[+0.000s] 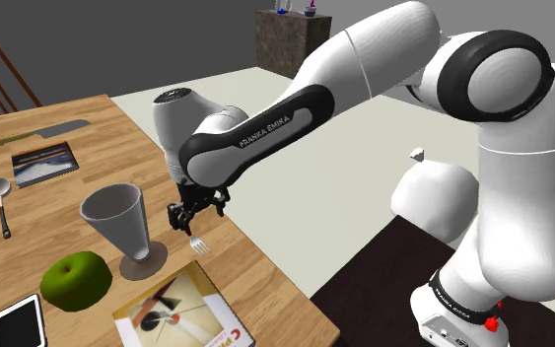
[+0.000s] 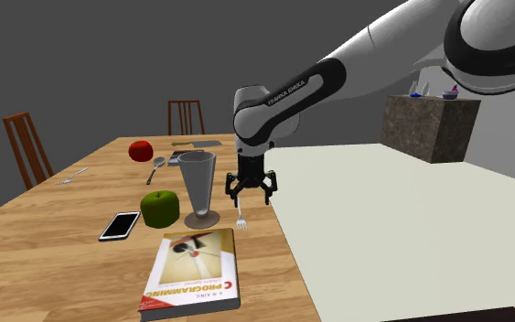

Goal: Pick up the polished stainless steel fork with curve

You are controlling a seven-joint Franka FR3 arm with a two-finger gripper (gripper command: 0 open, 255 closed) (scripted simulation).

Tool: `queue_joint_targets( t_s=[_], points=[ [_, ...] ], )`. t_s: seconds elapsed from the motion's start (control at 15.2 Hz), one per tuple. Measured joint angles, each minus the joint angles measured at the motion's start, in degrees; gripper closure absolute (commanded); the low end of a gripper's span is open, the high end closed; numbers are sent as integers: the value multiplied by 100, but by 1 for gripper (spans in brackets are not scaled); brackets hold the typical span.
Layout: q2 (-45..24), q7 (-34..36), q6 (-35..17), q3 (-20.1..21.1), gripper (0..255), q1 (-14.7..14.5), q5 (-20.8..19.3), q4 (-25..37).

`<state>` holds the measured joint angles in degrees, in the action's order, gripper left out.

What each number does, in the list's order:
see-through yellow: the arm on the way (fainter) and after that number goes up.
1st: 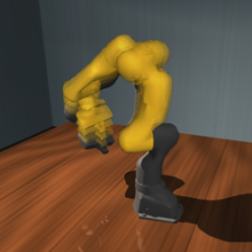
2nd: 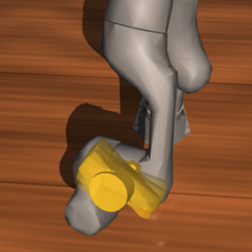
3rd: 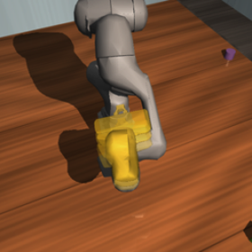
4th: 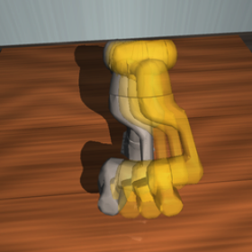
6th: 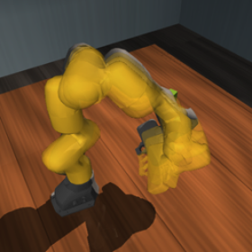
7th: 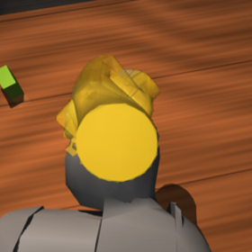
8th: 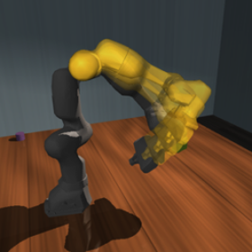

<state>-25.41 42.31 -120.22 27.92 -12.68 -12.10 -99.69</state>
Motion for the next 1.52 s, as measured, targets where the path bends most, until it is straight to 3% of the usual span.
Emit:
queue_joint_targets(
  t_s=[0.26, 0.73, 0.79, 1.52],
  points=[
    [-747, 253, 77, -135, 0, -359, -282, 751],
    [-1084, 332, -228, -238, 0, -445, -427, 762],
    [-1102, 339, -251, -243, 255, -451, -436, 757],
    [-1075, 340, -257, -230, 255, -452, -434, 771]
  ],
)
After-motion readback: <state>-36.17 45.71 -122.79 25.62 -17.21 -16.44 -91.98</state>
